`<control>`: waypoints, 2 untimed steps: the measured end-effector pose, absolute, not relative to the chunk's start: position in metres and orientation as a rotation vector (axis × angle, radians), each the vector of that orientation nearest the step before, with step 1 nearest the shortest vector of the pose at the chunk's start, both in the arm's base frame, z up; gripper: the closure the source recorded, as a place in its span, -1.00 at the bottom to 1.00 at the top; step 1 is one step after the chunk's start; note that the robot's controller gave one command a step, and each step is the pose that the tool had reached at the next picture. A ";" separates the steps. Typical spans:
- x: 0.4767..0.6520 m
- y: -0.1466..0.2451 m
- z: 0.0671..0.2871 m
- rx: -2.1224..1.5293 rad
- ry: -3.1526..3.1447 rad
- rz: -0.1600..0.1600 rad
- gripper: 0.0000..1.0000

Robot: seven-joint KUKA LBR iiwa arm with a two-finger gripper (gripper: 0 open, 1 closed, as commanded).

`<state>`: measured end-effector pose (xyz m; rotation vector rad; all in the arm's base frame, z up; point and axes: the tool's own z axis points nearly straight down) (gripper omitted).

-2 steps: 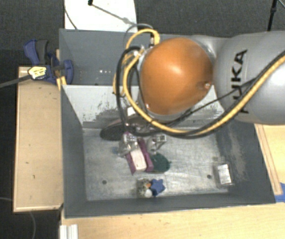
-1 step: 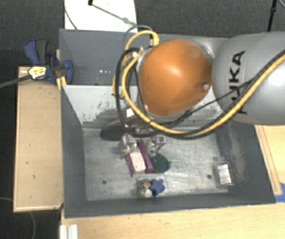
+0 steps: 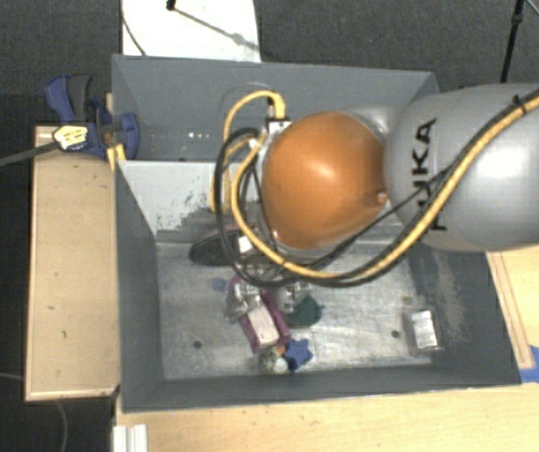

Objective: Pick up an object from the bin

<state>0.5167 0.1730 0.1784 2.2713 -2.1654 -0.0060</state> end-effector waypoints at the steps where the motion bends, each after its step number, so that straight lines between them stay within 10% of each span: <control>1: 0.524 0.186 0.257 2.285 -2.169 0.004 1.00; 2: 0.523 0.185 0.253 2.272 -2.169 -0.004 1.00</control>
Offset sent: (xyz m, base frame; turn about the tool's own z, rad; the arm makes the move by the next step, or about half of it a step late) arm 0.0061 0.0116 0.0747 -0.0083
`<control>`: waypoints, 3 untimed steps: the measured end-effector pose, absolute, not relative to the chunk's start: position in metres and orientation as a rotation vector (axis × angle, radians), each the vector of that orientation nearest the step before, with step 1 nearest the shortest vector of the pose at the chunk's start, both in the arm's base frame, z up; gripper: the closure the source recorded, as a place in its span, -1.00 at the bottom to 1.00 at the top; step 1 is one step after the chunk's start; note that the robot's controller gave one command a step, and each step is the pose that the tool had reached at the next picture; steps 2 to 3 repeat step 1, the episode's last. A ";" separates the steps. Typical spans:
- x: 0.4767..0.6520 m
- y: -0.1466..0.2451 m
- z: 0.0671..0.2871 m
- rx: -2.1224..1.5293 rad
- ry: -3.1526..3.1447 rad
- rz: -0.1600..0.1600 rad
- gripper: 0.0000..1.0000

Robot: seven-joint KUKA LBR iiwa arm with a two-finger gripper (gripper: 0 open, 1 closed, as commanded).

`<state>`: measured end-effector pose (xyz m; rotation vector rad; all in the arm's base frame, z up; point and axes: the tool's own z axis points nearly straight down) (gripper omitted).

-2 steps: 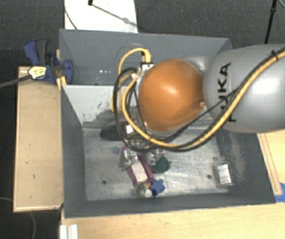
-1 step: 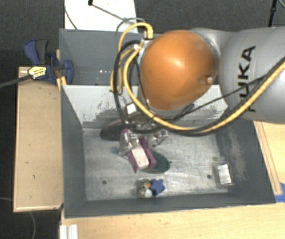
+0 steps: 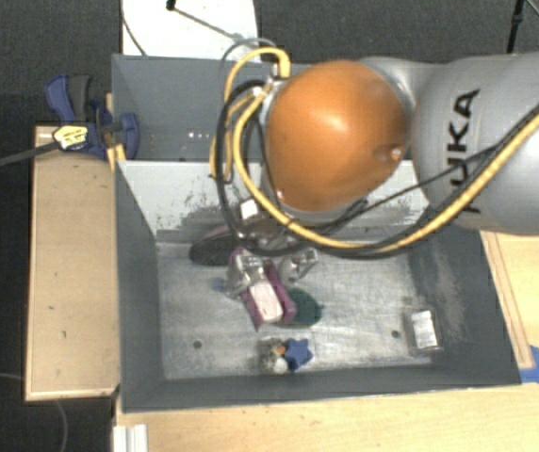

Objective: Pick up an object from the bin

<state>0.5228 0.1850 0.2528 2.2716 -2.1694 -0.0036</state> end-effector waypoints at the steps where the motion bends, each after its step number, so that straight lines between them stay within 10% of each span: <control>1: 0.523 0.185 0.253 2.266 -2.173 -0.004 1.00; 3: 0.523 0.185 0.253 2.266 -2.173 -0.004 1.00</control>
Offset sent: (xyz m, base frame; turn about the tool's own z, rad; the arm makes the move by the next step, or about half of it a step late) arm 0.0000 0.0000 0.0000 0.0000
